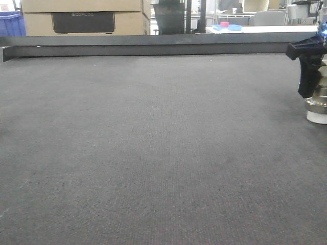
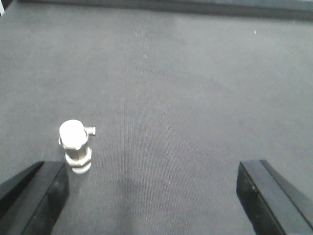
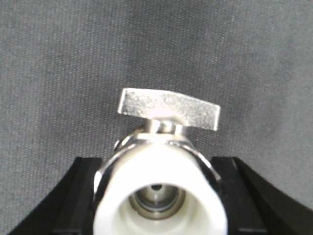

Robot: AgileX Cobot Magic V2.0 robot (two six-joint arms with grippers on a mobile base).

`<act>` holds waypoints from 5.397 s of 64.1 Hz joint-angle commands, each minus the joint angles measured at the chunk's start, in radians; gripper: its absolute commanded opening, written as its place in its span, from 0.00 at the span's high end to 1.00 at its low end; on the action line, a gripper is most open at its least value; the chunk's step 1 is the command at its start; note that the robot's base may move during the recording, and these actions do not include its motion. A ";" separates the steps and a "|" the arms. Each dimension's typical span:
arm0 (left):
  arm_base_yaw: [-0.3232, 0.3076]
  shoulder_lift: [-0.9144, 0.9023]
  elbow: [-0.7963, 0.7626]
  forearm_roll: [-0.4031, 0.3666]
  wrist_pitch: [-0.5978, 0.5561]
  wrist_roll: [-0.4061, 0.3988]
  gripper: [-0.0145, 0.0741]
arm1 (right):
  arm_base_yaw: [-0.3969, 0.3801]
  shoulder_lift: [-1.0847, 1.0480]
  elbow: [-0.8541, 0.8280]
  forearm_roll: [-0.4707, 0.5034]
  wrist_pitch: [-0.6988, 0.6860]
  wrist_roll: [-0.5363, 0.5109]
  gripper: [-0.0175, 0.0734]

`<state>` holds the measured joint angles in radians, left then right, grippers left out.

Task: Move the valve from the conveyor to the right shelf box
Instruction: 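Close right gripper on one valve and left gripper on the other, then lift both held valves up off the conveyor surface, then turn the base away from the conveyor holding both valves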

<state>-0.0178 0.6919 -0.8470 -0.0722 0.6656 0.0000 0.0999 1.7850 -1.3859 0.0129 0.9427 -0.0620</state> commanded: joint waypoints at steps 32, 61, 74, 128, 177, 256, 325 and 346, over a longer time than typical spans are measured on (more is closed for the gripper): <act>0.181 0.579 -0.553 -0.025 0.441 0.155 0.16 | 0.026 -0.449 0.378 0.038 -0.234 -0.006 0.98; 0.298 0.966 -0.647 -0.092 0.388 0.409 0.16 | 0.026 -0.551 0.398 0.079 -0.217 -0.006 0.98; 0.298 1.077 -0.647 -0.111 0.286 0.409 0.16 | 0.026 -0.551 0.398 0.079 -0.212 -0.006 0.98; 0.273 1.207 -0.653 -0.101 0.227 0.409 0.39 | 0.026 -0.551 0.398 0.079 -0.212 -0.006 0.98; 0.138 0.983 -0.685 0.134 0.443 0.124 0.96 | 0.026 -0.551 0.398 0.079 -0.240 -0.006 0.98; 0.054 0.002 -0.101 0.027 -0.159 0.120 0.96 | 0.024 -1.144 0.572 0.104 -0.570 -0.006 0.99; 0.054 0.002 -0.101 0.031 -0.187 0.120 0.96 | 0.024 -1.146 0.572 0.104 -0.570 -0.006 0.99; 0.054 0.002 -0.101 0.031 -0.187 0.120 0.96 | 0.024 -1.146 0.572 0.104 -0.570 -0.006 0.99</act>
<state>0.0420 0.7006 -0.9386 -0.0369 0.5345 0.1272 0.1237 0.6488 -0.8058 0.1195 0.4520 -0.0620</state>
